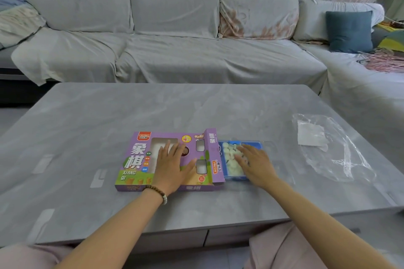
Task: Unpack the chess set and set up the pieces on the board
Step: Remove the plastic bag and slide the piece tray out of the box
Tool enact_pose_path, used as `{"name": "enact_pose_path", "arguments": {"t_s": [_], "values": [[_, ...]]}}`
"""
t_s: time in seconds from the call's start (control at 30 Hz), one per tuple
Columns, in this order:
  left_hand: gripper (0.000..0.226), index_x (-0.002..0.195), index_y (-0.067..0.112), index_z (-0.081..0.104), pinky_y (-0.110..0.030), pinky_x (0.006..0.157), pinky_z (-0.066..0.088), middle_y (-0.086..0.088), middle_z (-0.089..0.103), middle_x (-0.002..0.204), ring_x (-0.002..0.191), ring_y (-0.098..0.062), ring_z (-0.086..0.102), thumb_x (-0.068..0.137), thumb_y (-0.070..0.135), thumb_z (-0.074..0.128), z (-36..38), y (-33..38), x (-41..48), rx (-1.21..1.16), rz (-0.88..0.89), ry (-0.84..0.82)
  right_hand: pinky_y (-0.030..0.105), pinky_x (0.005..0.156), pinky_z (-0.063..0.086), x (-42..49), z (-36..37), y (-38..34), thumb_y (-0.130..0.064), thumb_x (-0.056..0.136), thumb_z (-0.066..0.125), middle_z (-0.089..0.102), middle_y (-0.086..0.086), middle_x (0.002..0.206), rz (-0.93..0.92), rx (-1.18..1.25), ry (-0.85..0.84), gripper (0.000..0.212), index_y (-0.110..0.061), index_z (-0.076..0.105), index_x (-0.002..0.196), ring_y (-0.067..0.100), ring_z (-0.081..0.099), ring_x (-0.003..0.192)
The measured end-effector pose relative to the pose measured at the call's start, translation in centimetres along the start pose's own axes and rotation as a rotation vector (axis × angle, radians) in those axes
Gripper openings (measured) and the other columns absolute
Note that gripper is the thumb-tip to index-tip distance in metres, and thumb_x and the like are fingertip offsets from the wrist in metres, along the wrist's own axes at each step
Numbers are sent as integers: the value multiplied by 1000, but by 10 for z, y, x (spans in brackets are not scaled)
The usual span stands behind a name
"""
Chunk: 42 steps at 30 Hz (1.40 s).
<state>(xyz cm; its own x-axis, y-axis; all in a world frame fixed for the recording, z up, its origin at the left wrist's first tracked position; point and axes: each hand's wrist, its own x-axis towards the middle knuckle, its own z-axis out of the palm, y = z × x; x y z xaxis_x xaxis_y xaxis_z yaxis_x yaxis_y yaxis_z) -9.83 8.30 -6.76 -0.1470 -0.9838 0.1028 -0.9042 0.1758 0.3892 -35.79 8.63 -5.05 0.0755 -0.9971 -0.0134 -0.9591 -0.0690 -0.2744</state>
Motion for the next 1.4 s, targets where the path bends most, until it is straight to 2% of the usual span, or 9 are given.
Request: {"name": "enact_pose_path", "arguments": {"t_s": [0.17, 0.27, 0.4, 0.5, 0.63, 0.83, 1.0, 1.2, 1.4], "values": [[114, 147, 9, -8, -46, 114, 2, -12, -7, 156, 143, -34, 0, 73, 78, 42, -25, -47, -7, 56, -453, 3, 38, 91, 43, 12, 26, -70, -56, 91, 39, 58, -1, 108, -52, 267, -20, 43, -22, 54, 113, 19, 52, 99], [102, 136, 4, 34, -43, 108, 25, -19, 33, 144, 132, -36, 28, 69, 80, 46, -44, -78, -16, 21, -637, -62, 39, 92, 42, 17, 39, -90, -52, 91, 42, 56, 3, 109, -7, 221, 27, 45, -18, 52, 119, 22, 50, 105], [51, 110, 15, 55, -33, 87, 41, -10, 61, 115, 107, -28, 51, 79, 54, 62, -55, -97, -25, -332, -564, 28, 41, 90, 43, 19, 44, -107, -37, 90, 52, 58, 4, 108, 71, 386, 50, 32, -14, 55, 113, 23, 51, 105], [51, 122, 13, 48, -28, 72, 46, -9, 60, 117, 89, -20, 59, 80, 32, 70, -66, -94, -27, -770, -554, 101, 38, 90, 44, 20, 38, -123, -21, 93, 48, 57, 4, 113, 99, 547, -12, 27, -12, 51, 118, 26, 54, 106], [52, 123, 14, 51, -19, 55, 47, -9, 62, 100, 69, -13, 62, 77, 18, 74, -90, -91, -22, -967, -549, 229, 35, 89, 48, 20, 27, -143, -14, 92, 48, 54, 1, 119, 94, 760, -52, 40, -18, 40, 132, 22, 54, 108], [53, 124, 15, 55, -28, 65, 53, -10, 65, 98, 73, -21, 65, 75, 13, 75, -139, -113, -19, -1114, -562, 416, 19, 75, 47, 12, 18, -155, -30, 88, 63, 55, 1, 123, 141, 963, -86, 48, -16, 40, 127, 15, 56, 105], [52, 124, 15, 54, -35, 77, 54, 0, 61, 88, 74, -21, 65, 76, 13, 74, -174, -122, -14, -1235, -544, 556, 31, 90, 43, 20, 7, -173, -46, 87, 57, 56, 0, 123, 211, 1089, -71, 55, -15, 40, 130, 18, 56, 107], [51, 129, 20, 48, -27, 59, 51, -7, 65, 103, 73, -14, 65, 83, 19, 68, -165, -95, 9, -1410, -571, 530, 28, 68, 55, 49, -34, -166, -28, 88, 61, 65, 9, 95, 273, 1537, -29, 34, -10, 50, 114, 22, 64, 83], [47, 141, 26, 30, -33, 62, 56, -2, 62, 102, 76, -13, 62, 96, 31, 45, -119, -28, 65, -1337, -449, 233, 22, 60, 57, 87, -69, -94, -27, 91, 58, 62, 5, 85, 393, 1649, 68, 25, -14, 51, 110, 18, 61, 75]]}}
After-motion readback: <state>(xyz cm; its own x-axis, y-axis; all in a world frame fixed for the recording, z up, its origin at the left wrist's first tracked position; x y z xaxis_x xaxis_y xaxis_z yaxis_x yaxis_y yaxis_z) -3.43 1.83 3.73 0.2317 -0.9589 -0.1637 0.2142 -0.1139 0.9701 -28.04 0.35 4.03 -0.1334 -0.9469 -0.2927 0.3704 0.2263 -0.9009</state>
